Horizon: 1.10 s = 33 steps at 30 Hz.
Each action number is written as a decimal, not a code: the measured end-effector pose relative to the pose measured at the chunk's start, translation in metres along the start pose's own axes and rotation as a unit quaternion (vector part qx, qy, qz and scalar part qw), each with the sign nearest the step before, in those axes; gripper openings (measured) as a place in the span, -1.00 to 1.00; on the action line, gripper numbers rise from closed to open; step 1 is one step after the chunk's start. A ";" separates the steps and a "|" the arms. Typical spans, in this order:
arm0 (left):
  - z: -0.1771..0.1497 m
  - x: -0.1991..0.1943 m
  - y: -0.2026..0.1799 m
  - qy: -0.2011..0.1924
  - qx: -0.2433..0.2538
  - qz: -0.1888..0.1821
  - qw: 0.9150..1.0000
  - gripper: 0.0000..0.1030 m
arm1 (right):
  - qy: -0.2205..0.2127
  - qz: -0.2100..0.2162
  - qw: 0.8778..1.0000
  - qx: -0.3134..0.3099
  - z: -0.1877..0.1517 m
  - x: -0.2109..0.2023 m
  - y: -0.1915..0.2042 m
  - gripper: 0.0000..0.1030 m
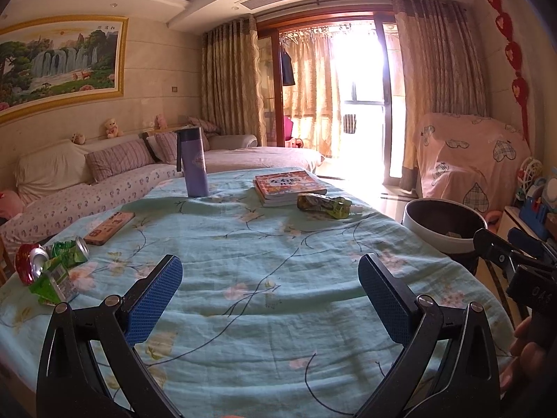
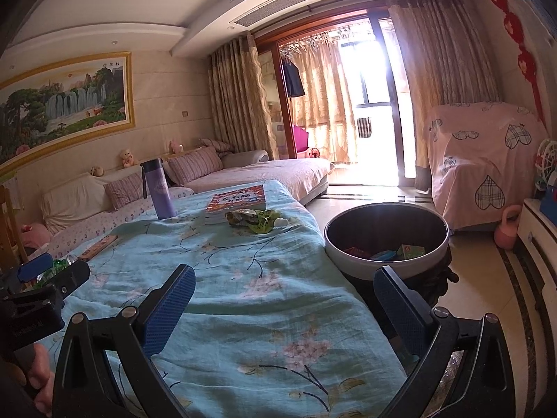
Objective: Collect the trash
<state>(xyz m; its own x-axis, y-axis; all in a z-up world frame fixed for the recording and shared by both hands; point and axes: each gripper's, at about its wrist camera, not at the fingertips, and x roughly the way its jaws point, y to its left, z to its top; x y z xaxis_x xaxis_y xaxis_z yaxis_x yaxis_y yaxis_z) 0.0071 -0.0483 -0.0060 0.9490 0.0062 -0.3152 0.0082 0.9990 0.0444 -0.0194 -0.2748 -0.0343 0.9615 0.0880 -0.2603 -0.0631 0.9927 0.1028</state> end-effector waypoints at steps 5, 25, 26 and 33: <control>0.000 0.000 0.000 0.001 0.000 -0.002 1.000 1.00 | -0.002 0.002 1.000 -0.001 0.001 -0.001 0.001 1.00; -0.003 0.000 0.002 0.002 -0.001 -0.005 1.000 1.00 | 0.000 0.007 1.000 -0.007 0.003 -0.002 0.009 1.00; -0.004 0.000 0.002 0.002 -0.001 -0.005 1.000 1.00 | -0.001 0.007 1.000 -0.007 0.003 -0.002 0.009 1.00; -0.004 -0.001 0.002 0.001 -0.001 -0.006 1.000 1.00 | -0.001 0.010 1.000 -0.009 0.003 -0.002 0.010 1.00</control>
<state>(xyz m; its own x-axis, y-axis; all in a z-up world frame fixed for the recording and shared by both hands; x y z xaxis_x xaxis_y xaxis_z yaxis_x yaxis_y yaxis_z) 0.0053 -0.0462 -0.0096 0.9481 -0.0051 -0.3179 0.0182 0.9991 0.0383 -0.0215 -0.2651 -0.0300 0.9604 0.1079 -0.2567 -0.0871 0.9920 0.0913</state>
